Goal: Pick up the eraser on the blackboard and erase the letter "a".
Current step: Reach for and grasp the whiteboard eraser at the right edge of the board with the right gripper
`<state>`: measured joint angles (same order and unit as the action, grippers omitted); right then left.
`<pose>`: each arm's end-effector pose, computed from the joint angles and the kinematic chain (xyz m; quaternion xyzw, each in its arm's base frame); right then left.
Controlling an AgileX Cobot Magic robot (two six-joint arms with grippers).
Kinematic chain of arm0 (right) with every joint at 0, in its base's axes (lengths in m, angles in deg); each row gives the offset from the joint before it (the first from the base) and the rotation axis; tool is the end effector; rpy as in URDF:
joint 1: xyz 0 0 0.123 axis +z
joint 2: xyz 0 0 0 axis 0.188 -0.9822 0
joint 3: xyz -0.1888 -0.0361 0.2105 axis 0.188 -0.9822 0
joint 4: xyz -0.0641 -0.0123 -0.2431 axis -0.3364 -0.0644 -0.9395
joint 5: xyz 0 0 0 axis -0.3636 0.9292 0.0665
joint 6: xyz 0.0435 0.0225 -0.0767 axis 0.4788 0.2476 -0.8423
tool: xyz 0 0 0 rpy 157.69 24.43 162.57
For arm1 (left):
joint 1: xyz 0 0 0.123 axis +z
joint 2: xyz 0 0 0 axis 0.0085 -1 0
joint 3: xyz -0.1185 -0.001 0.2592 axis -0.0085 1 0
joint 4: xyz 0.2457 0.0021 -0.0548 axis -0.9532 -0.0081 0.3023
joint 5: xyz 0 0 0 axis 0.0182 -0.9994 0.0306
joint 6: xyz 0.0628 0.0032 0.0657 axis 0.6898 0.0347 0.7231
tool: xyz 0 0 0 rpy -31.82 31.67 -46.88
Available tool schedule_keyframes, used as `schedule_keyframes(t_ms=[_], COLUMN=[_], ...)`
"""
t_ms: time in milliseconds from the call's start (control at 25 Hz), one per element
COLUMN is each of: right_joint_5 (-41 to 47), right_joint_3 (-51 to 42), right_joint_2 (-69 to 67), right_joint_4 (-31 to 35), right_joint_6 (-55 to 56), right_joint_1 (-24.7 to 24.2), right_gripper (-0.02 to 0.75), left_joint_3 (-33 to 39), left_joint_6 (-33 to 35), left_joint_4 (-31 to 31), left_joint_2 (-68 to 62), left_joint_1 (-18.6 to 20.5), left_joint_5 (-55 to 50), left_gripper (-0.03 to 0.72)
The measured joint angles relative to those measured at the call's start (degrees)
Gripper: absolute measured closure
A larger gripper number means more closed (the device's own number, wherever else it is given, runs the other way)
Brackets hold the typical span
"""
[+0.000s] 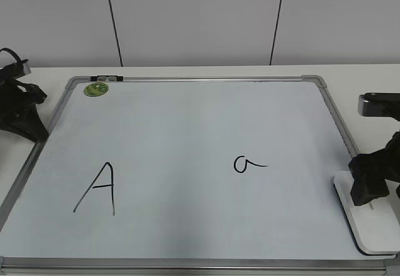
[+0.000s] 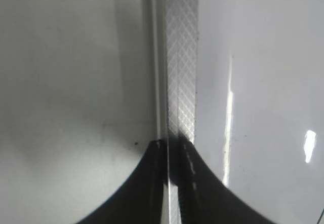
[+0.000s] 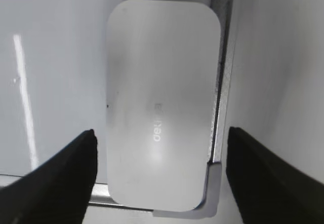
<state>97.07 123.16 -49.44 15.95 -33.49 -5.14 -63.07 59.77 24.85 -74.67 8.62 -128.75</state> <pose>0.2620 0.0315 0.1853 -0.0285 0.9962 0.0347 0.0745 0.4464 0.0342 0.1197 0.0026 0.9781 -0.2069 0.0220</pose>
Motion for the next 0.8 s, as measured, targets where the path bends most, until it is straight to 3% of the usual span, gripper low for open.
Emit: schedule_keyframes(t_ms=[800], right_joint_5=[-2.2], right_joint_3=[0.0], right_joint_2=[-3.6], right_joint_4=[-1.3], right_joint_6=[1.8], right_joint_1=[1.9], right_gripper=[0.149], left_joint_3=[0.0], left_joint_6=[0.0], left_joint_4=[0.0], left_joint_2=[0.0], left_joint_1=[0.0], left_joint_5=[-0.1], left_gripper=[0.655])
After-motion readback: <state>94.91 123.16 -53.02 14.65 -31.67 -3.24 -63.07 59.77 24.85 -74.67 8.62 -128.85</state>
